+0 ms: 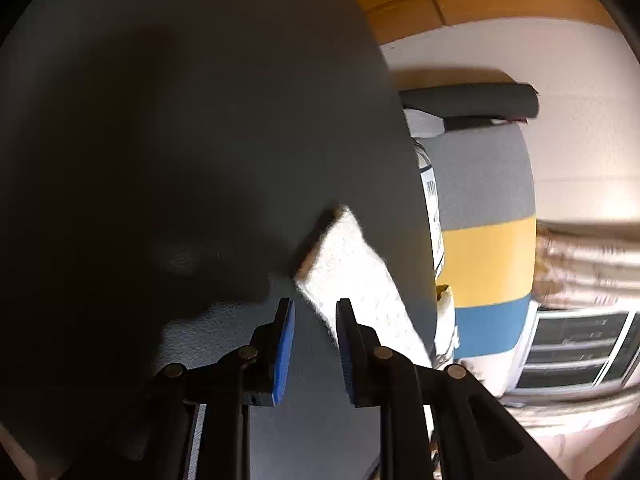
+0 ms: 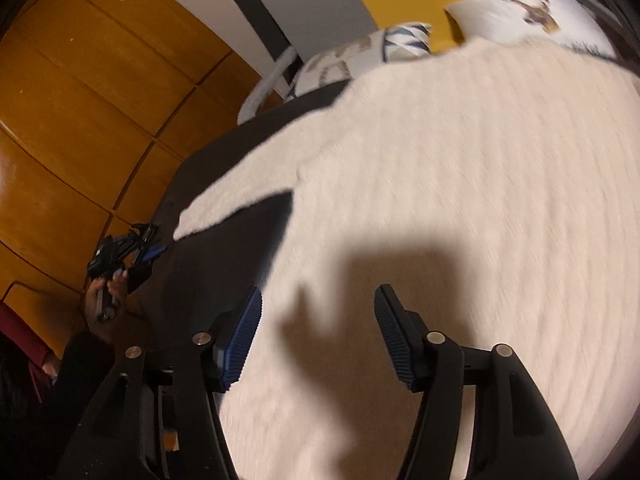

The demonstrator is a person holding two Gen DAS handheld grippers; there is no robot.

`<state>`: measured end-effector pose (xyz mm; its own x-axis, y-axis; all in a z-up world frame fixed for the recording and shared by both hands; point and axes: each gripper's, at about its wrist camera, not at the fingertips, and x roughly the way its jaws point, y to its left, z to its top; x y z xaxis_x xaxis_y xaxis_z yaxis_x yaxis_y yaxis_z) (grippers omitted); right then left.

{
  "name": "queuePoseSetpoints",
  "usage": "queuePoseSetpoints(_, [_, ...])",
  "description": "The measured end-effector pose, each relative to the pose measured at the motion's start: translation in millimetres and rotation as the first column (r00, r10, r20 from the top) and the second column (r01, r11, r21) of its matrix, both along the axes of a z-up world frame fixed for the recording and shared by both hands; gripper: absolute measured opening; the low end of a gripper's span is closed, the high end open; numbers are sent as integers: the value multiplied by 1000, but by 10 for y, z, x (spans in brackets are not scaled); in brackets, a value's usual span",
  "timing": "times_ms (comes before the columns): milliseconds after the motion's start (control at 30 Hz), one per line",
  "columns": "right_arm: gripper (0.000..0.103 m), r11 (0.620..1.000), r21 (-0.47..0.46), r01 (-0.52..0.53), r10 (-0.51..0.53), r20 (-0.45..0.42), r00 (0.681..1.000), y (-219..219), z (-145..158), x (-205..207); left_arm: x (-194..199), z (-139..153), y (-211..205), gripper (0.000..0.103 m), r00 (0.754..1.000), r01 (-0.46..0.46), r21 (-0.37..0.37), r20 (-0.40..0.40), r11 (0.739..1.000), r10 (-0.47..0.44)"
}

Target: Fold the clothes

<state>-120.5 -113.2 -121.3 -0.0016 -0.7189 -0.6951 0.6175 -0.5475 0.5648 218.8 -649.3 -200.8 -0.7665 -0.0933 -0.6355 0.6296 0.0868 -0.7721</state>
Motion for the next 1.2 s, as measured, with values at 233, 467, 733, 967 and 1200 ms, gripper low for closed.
queuePoseSetpoints(233, [63, 988, -24, 150, -148, 72, 986, 671, -16, 9, -92, -26, 98, 20, 1000, -20, 0, 18, 1000, 20])
queuePoseSetpoints(467, [63, 927, -109, 358, -333, 196, 922, 1534, 21, -124, -704, 396, 646, 21, 982, 188, -152, 24, 970, -186])
queuePoseSetpoints(733, [63, 516, -193, 834, -758, 351, 550, 4005, -73, -90, -2003, 670, 2012, 21, 831, 551, -217, 58, 806, -553])
queuePoseSetpoints(967, [66, 379, -34, 925, -912, 155, 379, 5230, -47, -34, -3040, 762, 3532, 21, 607, 790, -219, 149, 572, -781])
queuePoseSetpoints(1200, [66, 556, 177, 812, -791, -188, 583, 5012, 12, -426, -3649, 955, 4899, 21, 384, 907, -274, 229, 319, -895])
